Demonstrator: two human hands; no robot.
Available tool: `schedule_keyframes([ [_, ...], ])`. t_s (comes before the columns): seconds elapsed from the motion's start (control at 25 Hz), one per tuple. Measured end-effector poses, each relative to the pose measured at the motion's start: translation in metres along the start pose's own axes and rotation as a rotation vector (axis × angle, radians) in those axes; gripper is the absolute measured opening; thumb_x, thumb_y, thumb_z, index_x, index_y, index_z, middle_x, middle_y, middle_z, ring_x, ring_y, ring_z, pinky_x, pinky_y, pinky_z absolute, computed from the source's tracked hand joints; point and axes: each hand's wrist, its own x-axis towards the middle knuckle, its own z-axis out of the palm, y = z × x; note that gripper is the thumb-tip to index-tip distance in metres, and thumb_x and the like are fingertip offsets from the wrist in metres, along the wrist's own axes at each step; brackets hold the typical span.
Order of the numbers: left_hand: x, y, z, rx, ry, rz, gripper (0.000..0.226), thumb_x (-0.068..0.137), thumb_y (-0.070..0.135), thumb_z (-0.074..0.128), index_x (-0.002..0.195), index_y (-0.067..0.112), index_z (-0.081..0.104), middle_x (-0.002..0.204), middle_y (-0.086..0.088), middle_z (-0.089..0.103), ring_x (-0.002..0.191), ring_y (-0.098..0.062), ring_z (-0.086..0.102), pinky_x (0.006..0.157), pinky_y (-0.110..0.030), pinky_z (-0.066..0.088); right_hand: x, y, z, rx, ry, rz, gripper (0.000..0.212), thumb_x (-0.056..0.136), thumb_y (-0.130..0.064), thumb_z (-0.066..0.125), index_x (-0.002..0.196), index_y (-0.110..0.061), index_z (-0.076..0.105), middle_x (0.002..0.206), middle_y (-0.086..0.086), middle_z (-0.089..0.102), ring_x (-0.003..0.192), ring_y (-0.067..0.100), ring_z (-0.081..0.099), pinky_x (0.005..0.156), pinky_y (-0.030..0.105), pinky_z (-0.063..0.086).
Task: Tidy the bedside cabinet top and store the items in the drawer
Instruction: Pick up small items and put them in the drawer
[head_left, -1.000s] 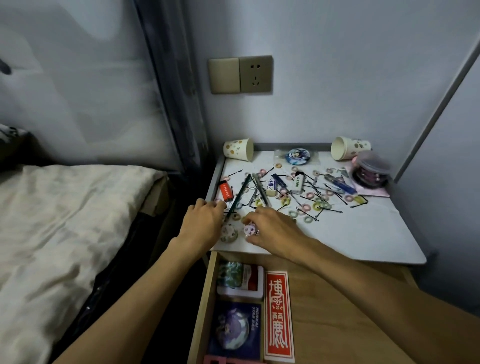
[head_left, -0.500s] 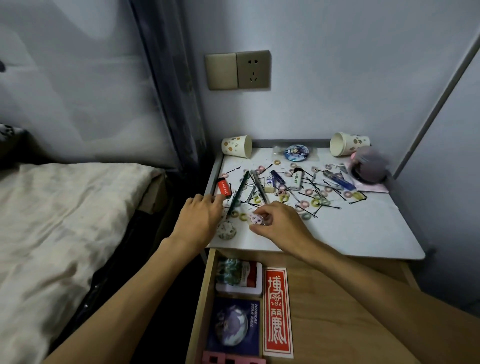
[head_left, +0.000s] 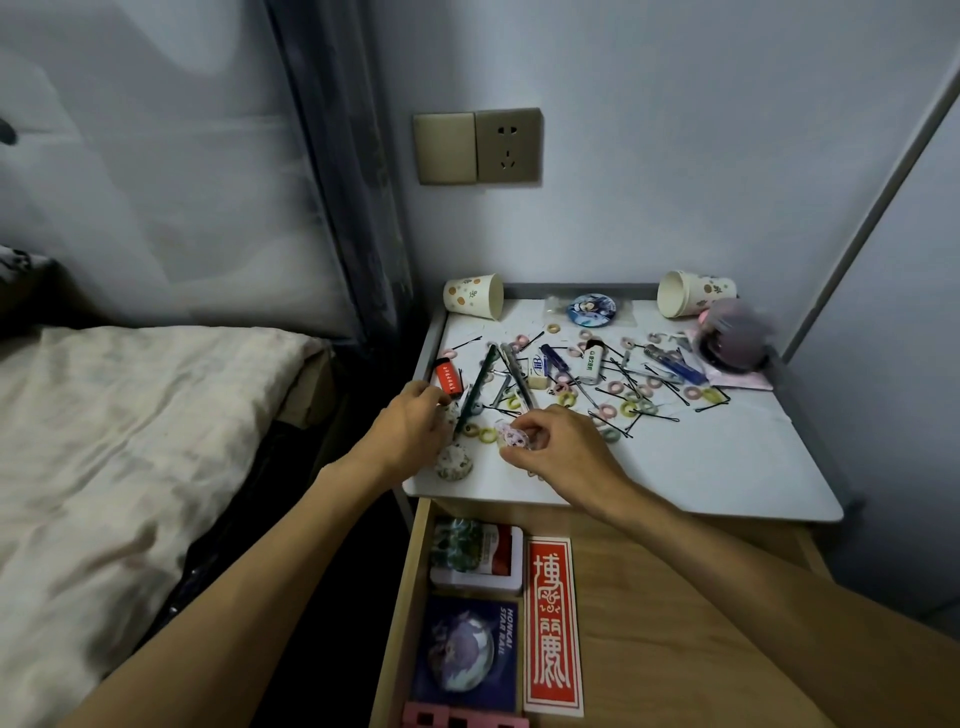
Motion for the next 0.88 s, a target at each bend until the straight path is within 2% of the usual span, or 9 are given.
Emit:
schedule_keyframes([
  [0.12,-0.005,0.005,-0.007,-0.007,-0.009,0.063,0.037,0.097,0.021,0.056,0.131,0.007,0.053,0.133,-0.012,0.051,0.115,-0.028,0.054,0.095,-0.035,0.046,-0.002,-0.002,-0.002,0.022,0.004,0.011,0.036,0.079,-0.037,0.076,0.109,-0.019,0.068,0.079,-0.018,0.049,0.070,-0.003,0.051,0.059,0.010,0.034],
  [0.24,-0.014,0.013,-0.001,0.167,-0.090,0.154,0.037,0.095,0.020,0.055,0.131,0.012,0.052,0.123,-0.012,0.059,0.106,-0.029,0.059,0.086,-0.039,0.049,-0.006,-0.004,-0.004,0.052,-0.001,0.025,0.035,0.079,-0.036,0.077,0.108,-0.018,0.068,0.074,-0.019,0.052,0.066,-0.004,0.052,0.052,0.007,0.038],
  [0.48,-0.022,0.020,0.007,0.392,-0.025,0.189,0.043,0.094,0.032,0.054,0.137,0.030,0.048,0.123,-0.002,0.059,0.106,-0.026,0.061,0.077,-0.036,0.052,-0.015,-0.003,-0.009,0.102,-0.020,0.034,0.037,0.078,-0.032,0.079,0.110,-0.018,0.065,0.081,-0.018,0.055,0.071,-0.003,0.055,0.057,0.004,0.041],
  [0.64,-0.022,0.020,0.009,0.349,-0.068,0.168,0.044,0.091,0.034,0.061,0.133,0.029,0.050,0.121,-0.002,0.058,0.104,-0.025,0.061,0.078,-0.038,0.053,-0.018,-0.003,-0.009,0.117,-0.024,0.036,0.041,0.075,-0.024,0.081,0.112,-0.018,0.064,0.079,-0.015,0.048,0.064,-0.001,0.047,0.056,0.003,0.038],
  [0.88,-0.018,0.021,0.012,0.287,-0.038,0.211,0.034,0.090,0.027,0.062,0.123,0.020,0.054,0.110,-0.008,0.061,0.095,-0.029,0.061,0.072,-0.035,0.047,-0.016,0.000,-0.004,0.249,-0.058,0.091,0.041,0.071,-0.014,0.085,0.107,-0.019,0.066,0.084,-0.010,0.063,0.063,-0.014,0.056,0.054,0.005,0.042],
])
